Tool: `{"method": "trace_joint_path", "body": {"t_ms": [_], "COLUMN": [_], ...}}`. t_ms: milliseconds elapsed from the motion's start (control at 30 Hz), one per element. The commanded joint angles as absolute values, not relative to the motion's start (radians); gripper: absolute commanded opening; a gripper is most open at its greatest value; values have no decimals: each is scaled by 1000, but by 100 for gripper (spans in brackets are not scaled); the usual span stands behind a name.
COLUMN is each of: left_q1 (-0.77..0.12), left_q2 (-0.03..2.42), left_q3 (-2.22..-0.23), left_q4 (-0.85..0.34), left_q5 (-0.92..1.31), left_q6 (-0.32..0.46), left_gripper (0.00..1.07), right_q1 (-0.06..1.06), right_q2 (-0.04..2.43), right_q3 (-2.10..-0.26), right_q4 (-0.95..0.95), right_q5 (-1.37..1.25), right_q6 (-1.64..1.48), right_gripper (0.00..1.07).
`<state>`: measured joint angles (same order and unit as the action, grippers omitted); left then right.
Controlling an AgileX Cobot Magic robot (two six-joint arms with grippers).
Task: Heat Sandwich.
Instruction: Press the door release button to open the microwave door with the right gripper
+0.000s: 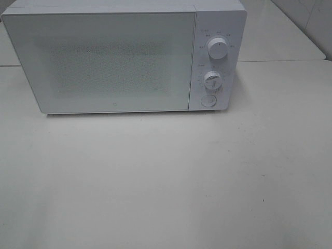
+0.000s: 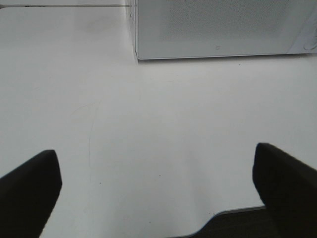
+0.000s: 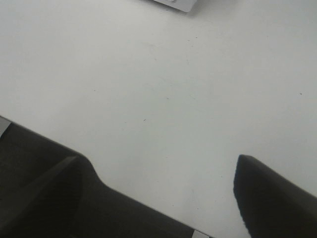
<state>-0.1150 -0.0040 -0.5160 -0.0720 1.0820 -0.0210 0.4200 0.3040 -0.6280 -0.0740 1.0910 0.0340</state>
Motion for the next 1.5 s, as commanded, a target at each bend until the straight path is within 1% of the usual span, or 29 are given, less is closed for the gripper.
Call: {"method": "trace_joint_path", "body": {"t_ms": [33, 67, 200, 267, 367, 667, 1267, 1500], "left_q1": [-114, -114, -114, -114, -114, -114, -114, -114], "left_q2": [-21, -21, -21, -21, -21, -21, -10, -10], "left_q3": [-515, -515, -515, -515, -515, -515, -515, -515], "left_q4": [-79, -79, -79, -79, -79, -79, -79, -79], "left_q5": [1072, 1072, 1072, 1072, 1072, 1072, 1072, 1072], "left_q6": [-18, -18, -18, -18, -18, -18, -18, -18], "left_gripper": [98, 98, 98, 98, 98, 98, 98, 98], "right_q1": [342, 342, 255, 245, 195, 106, 102, 102], "right_q2": [224, 224, 131, 115, 58, -31, -29, 53], "right_q3": [-594, -594, -549, -539, -499, -499, -505, -541], "right_q4": [-80, -80, -78, -75, -68, -71, -71, -71], "right_q5": [1093, 1093, 1060, 1051, 993, 993, 989, 932], "right_q6": [45, 45, 48, 49, 48, 47, 42, 42], "right_gripper": [76, 76, 76, 76, 76, 76, 76, 76]}}
